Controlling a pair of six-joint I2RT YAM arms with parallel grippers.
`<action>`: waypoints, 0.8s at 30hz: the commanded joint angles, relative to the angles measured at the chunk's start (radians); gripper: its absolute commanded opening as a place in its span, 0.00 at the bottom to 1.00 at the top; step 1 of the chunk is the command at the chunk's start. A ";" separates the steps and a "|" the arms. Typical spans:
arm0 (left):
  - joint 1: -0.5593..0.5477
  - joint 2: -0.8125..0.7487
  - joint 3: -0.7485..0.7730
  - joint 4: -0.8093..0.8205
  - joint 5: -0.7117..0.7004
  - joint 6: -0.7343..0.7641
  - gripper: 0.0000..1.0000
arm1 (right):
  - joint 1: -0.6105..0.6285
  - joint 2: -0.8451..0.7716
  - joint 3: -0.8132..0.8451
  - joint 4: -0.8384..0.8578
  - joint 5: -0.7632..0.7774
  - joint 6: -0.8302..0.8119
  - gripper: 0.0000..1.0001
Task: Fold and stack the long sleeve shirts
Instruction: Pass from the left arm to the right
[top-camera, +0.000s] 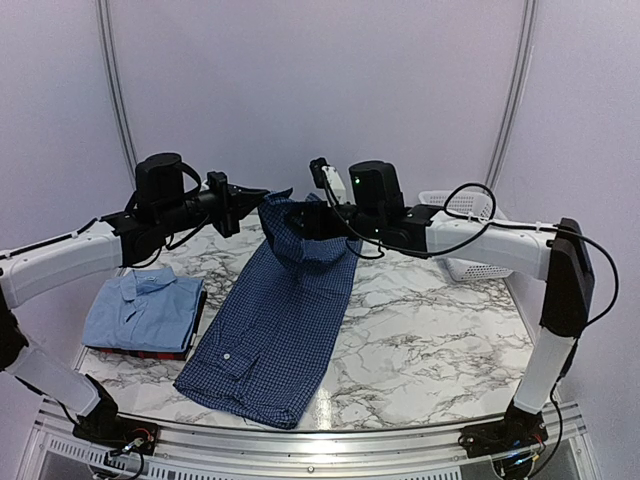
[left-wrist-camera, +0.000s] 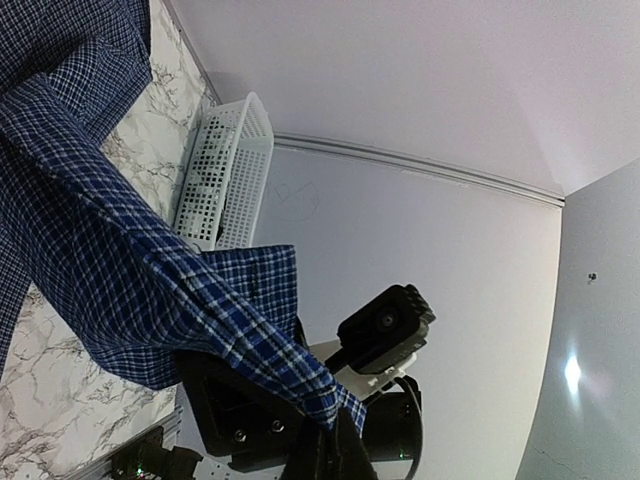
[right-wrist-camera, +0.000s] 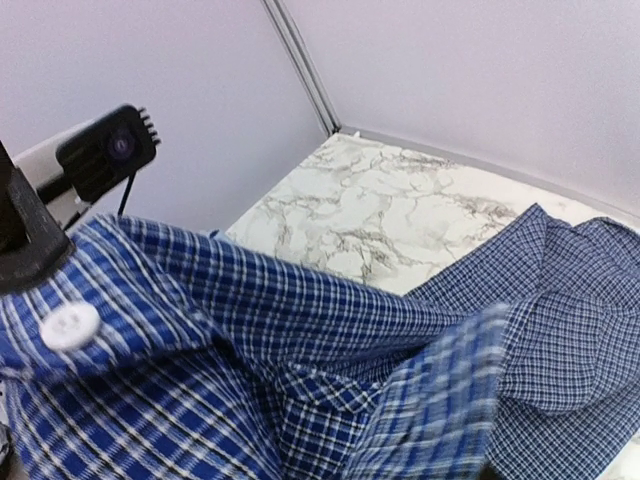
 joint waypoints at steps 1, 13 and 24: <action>-0.005 -0.043 -0.022 0.044 0.018 0.003 0.00 | -0.008 -0.005 0.073 -0.007 0.005 -0.106 0.40; -0.005 -0.124 -0.193 0.046 0.043 -0.004 0.00 | 0.010 -0.120 0.091 -0.063 -0.012 -0.508 0.00; -0.005 -0.204 -0.295 0.044 0.086 -0.001 0.00 | 0.105 -0.152 0.121 -0.167 0.070 -0.770 0.00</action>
